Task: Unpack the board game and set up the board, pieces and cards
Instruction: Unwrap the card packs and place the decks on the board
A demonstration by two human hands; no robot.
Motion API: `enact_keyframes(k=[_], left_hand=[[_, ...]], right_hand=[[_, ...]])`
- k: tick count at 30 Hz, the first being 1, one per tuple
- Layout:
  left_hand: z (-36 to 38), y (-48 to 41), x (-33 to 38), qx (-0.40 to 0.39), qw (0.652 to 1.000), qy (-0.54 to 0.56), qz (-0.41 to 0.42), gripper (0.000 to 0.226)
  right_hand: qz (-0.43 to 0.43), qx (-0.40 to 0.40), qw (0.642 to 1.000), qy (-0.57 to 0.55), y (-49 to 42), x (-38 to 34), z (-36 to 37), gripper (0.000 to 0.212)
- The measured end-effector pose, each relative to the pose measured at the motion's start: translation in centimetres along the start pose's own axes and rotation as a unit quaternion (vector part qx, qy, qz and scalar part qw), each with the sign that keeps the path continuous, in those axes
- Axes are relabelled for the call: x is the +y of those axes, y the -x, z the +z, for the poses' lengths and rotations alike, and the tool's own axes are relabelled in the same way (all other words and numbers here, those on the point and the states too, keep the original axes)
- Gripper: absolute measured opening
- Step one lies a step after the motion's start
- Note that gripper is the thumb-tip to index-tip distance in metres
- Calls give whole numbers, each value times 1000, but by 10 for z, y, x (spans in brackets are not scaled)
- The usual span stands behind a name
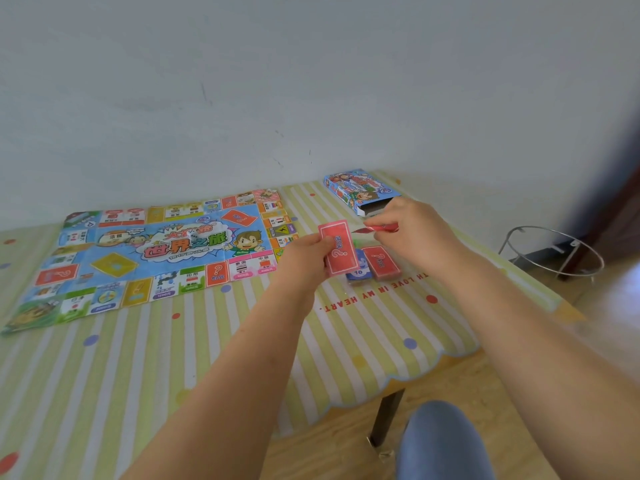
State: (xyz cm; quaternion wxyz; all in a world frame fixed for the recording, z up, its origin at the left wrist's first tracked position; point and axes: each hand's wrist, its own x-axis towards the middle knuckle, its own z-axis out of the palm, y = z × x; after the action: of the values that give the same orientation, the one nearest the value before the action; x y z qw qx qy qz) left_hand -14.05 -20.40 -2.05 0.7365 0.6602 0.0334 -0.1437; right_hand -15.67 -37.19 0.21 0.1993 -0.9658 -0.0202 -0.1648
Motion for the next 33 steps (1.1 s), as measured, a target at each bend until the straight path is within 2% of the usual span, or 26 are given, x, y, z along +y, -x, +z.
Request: enact_keyframes(k=[3, 6, 8, 13, 16, 25, 29, 33], left_hand=[[-1, -1, 6, -20, 996, 84, -18, 29], [-1, 1, 9, -25, 992, 115, -37, 19], [-1, 3, 10, -28, 991, 122, -42, 9], [-3, 2, 9, -3, 996, 91, -21, 11], [-4, -2, 8, 21, 999, 49, 0, 15], [-2, 0, 9, 30, 998, 48, 42, 14], [-3, 3, 10, 24, 997, 58, 48, 21], [-4, 4, 10, 7, 996, 76, 35, 17]], right_hand=[[-19, 5, 999, -32, 2, -4, 3, 28], [-20, 4, 998, -64, 2, -6, 7, 29], [-20, 3, 997, -74, 3, -8, 7, 28], [11, -37, 994, -101, 2, -11, 5, 39], [64, -55, 978, -189, 4, -9, 1, 36], [169, -12, 940, -296, 3, -13, 3, 22], [180, 3, 912, -369, 4, -18, 1, 18], [180, -14, 896, -405, 6, -23, 1, 18]])
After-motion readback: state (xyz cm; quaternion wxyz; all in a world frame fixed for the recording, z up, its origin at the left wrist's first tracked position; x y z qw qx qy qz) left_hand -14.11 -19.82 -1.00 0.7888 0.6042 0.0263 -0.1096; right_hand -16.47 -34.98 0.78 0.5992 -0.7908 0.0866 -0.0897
